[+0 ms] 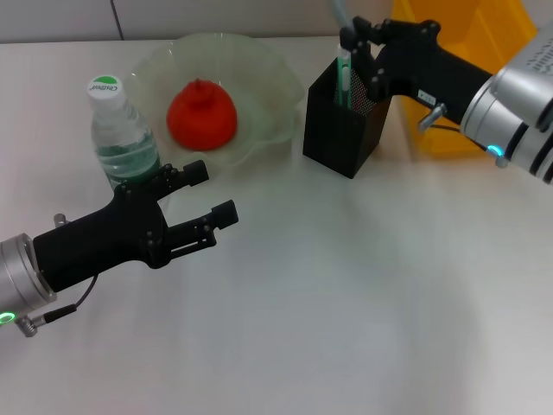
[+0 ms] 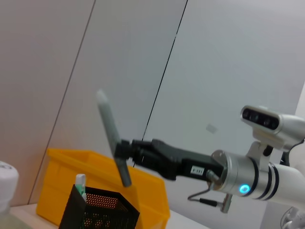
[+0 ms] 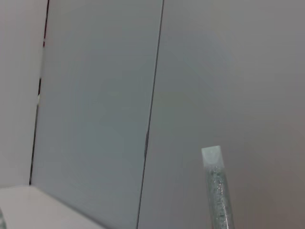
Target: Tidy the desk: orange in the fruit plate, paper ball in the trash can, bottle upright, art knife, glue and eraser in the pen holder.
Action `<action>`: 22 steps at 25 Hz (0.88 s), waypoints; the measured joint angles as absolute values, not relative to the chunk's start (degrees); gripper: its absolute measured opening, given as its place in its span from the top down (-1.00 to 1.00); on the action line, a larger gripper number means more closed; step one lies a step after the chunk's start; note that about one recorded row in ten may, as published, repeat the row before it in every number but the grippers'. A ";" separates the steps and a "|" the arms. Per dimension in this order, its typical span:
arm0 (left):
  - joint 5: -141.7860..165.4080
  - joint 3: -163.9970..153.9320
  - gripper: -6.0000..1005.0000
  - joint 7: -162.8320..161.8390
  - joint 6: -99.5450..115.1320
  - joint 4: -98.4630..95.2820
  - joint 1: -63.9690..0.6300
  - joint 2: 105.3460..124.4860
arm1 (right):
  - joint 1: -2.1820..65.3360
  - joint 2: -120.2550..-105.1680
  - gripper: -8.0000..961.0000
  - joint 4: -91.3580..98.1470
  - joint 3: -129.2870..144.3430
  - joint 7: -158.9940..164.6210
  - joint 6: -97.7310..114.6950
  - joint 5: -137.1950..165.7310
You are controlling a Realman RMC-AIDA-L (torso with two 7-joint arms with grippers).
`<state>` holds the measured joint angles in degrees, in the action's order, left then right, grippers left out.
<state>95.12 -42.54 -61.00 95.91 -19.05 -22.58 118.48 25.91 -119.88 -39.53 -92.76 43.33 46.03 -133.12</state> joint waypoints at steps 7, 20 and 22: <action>94.83 -42.54 -0.67 -61.07 96.00 -18.78 -22.59 118.48 | 26.58 -119.88 0.71 -38.83 -90.41 43.40 43.57 -133.17; 94.74 -42.54 -0.67 -61.09 96.65 -18.72 -22.21 118.46 | 26.63 -119.88 0.71 -39.00 -90.79 43.42 41.28 -133.25; 94.74 -42.54 -0.67 -61.09 96.70 -18.71 -22.19 118.44 | 26.63 -119.88 0.71 -39.01 -90.79 43.42 41.26 -133.24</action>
